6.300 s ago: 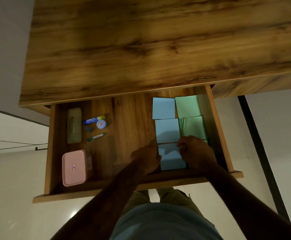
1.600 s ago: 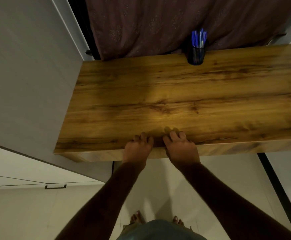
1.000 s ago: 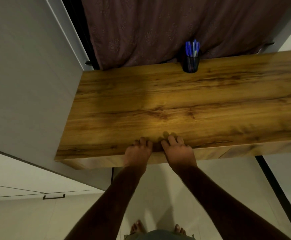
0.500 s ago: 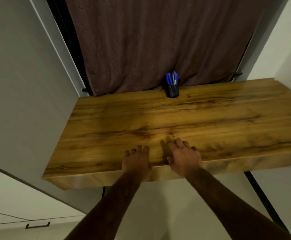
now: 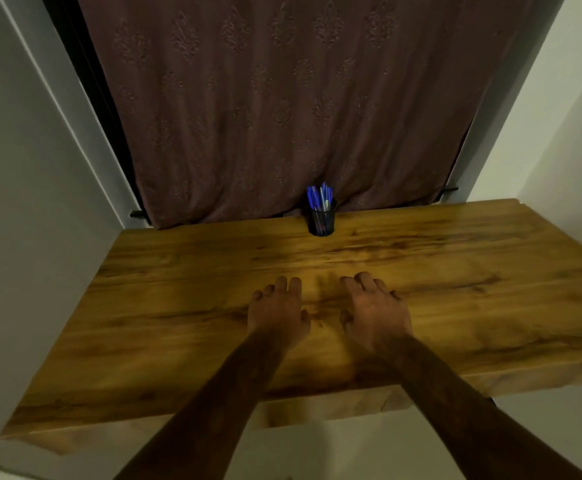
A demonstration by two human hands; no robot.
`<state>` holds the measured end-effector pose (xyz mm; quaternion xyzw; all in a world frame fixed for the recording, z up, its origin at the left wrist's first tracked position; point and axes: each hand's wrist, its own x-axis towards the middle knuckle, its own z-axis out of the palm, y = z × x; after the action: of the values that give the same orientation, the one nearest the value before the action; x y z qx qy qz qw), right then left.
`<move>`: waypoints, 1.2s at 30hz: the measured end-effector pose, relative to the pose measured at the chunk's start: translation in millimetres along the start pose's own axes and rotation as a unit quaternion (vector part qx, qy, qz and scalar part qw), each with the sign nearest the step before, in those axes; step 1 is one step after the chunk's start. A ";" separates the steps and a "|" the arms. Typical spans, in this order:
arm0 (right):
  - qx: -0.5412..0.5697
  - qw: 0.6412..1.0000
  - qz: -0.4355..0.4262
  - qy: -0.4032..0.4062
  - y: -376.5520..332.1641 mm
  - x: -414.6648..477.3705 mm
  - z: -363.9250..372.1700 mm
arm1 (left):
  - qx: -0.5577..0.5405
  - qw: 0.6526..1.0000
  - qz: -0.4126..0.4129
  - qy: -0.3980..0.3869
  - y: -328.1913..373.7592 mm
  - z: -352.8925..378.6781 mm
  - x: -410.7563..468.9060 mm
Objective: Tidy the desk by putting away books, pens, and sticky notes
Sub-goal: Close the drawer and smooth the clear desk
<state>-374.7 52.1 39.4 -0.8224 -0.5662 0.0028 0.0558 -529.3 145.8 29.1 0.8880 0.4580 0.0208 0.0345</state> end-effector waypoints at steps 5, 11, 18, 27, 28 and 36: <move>-0.006 1.000 0.013 0.002 5.9 59.3 -6.1 | -0.027 1.000 -0.012 0.002 -4.9 -0.1 65.2; 0.038 0.998 0.044 0.011 20.2 127.3 -10.9 | -0.071 0.997 -0.027 -0.009 -8.0 -8.6 137.2; 0.063 0.996 0.059 -0.018 41.1 195.5 -0.5 | -0.123 0.990 -0.052 -0.044 -0.9 0.0 205.0; 0.124 0.990 0.007 -0.062 74.3 281.6 27.2 | -0.308 0.932 -0.180 -0.068 16.5 9.1 273.4; 0.142 0.987 0.009 -0.070 77.0 291.1 31.6 | -0.367 0.904 -0.207 -0.075 17.1 12.6 281.3; 0.271 0.954 0.042 -0.117 87.7 348.1 59.6 | -0.468 0.846 -0.251 -0.057 17.7 41.5 334.6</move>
<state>-172.2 350.7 -7.7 -0.7935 -0.5113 0.2545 0.2103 -318.1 406.5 -9.1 0.6210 0.5985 0.1729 0.4756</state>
